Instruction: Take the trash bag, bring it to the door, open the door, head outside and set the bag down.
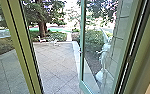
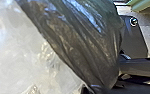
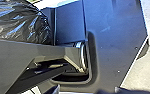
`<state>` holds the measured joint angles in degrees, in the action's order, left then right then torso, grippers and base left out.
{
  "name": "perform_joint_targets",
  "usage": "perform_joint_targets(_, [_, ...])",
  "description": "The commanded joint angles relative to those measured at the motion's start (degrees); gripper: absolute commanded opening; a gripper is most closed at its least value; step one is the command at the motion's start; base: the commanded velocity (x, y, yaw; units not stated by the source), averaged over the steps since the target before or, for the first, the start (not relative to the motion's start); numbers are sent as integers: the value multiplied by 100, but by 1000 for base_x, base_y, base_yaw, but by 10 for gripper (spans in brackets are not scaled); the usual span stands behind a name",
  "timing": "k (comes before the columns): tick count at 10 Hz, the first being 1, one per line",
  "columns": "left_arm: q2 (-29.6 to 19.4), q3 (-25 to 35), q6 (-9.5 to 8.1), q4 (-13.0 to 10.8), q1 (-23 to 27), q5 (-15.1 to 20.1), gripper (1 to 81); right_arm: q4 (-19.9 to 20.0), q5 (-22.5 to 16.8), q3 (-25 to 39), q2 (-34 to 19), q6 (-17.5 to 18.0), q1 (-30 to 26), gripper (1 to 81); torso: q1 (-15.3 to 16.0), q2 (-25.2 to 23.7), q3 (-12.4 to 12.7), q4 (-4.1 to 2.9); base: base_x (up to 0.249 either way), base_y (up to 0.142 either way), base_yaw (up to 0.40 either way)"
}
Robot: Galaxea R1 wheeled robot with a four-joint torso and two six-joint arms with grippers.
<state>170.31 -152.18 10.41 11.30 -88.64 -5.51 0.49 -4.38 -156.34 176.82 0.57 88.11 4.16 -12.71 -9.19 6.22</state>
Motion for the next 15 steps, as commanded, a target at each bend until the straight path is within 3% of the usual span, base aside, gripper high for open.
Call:
perform_joint_targets(1, [-23,21,22,-75,263,340,10,-58,-345,88,84,-40,-237,811,0,0,0,0,0,-113,0])
perform_joint_targets(8, [-6,21,22,-84,263,340,10,-75,-336,88,84,-40,-219,811,0,0,0,0,0,-88,0])
perform_joint_targets(15, [21,-5,14,-67,246,331,10,-163,-336,96,101,-40,-237,811,-2,0,0,0,0,0,0])
